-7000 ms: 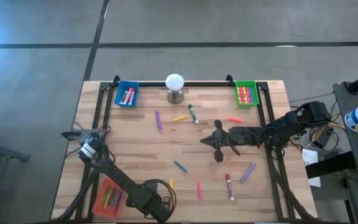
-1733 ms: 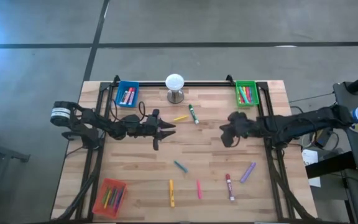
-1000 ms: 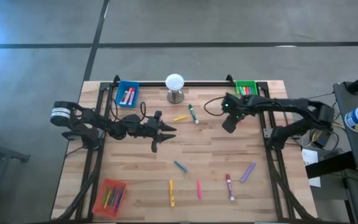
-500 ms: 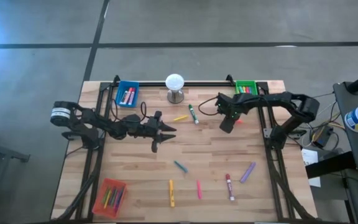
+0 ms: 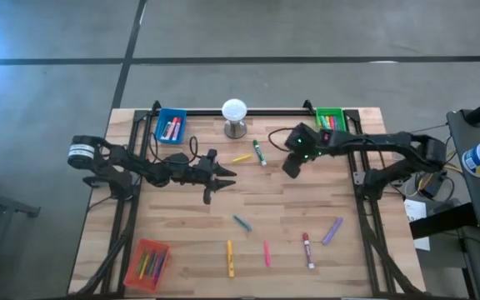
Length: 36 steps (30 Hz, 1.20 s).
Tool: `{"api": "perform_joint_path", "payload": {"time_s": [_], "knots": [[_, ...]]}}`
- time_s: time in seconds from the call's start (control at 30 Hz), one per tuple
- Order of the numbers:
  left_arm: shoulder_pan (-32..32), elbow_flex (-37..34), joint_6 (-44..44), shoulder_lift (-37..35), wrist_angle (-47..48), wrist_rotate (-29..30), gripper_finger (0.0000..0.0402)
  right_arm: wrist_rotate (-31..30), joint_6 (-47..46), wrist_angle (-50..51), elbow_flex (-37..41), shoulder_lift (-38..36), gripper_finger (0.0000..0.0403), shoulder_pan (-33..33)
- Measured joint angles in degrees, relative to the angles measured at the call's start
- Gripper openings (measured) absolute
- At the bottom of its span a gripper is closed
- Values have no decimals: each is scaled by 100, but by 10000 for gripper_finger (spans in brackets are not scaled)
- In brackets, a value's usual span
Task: Pick & Place Markers
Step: Put the orange pen into the orange bin
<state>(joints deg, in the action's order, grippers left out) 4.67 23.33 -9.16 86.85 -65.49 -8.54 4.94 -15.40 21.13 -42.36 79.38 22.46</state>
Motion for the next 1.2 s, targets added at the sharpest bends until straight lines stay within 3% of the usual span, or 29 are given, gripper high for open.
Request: {"api": "perform_joint_path", "payload": {"time_s": [0.27,0.37,0.57,0.77,1.07,1.2], "knots": [[0,0,-26,0,-2,2,126,-108,-772,-3802,500,-431,33,-1369],[0,48,-96,0,-1,0,126,-403,-736,-5080,544,-187,33,-1779],[-2,212,-451,0,-6,-142,126,-838,-552,-6551,288,644,33,-2133],[-5,260,-585,0,-25,-247,126,-835,-433,-7447,-16,1395,34,-2212],[-65,323,-593,0,-52,-243,123,-747,-388,-7601,-496,1882,34,-2224],[-66,321,-594,0,-102,-237,85,-656,-337,-7484,-581,1889,35,-2236]]}}
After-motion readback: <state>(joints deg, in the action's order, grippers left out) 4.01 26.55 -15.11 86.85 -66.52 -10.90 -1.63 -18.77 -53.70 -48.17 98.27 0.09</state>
